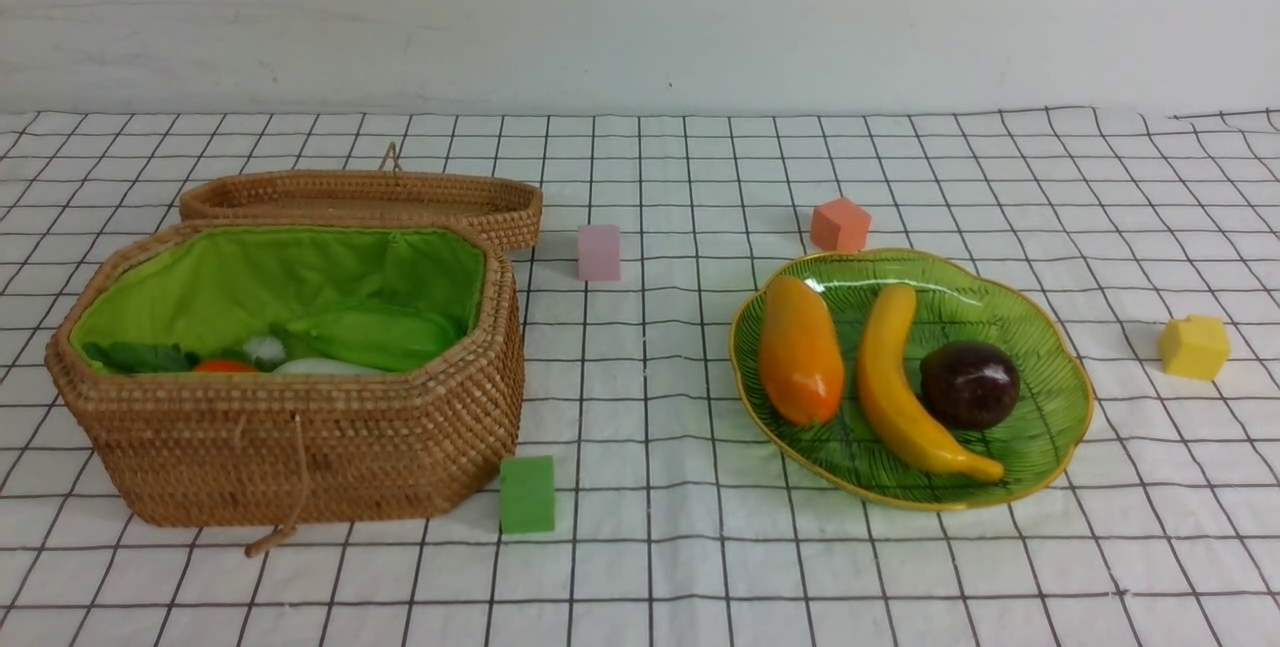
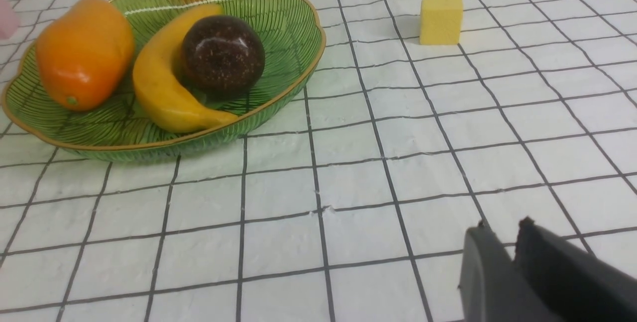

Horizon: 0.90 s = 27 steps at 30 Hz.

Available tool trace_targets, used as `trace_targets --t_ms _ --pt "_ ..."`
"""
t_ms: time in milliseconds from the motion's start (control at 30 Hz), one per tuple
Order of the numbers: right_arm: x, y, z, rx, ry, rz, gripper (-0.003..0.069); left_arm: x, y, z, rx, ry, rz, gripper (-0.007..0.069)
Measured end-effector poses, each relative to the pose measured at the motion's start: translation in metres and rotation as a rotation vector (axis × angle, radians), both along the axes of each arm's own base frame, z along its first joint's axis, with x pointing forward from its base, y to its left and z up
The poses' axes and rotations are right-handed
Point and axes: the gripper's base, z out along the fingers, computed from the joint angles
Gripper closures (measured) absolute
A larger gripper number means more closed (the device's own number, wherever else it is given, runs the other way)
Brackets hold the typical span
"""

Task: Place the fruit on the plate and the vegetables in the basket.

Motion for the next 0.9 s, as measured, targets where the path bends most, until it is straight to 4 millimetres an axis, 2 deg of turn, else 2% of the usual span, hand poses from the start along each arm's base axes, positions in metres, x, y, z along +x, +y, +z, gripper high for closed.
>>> trace_targets --t_ms 900 --pt "0.0000 0.0000 0.0000 0.000 0.000 0.000 0.0518 0.0000 0.0000 0.0000 0.000 0.000 0.000 0.0400"
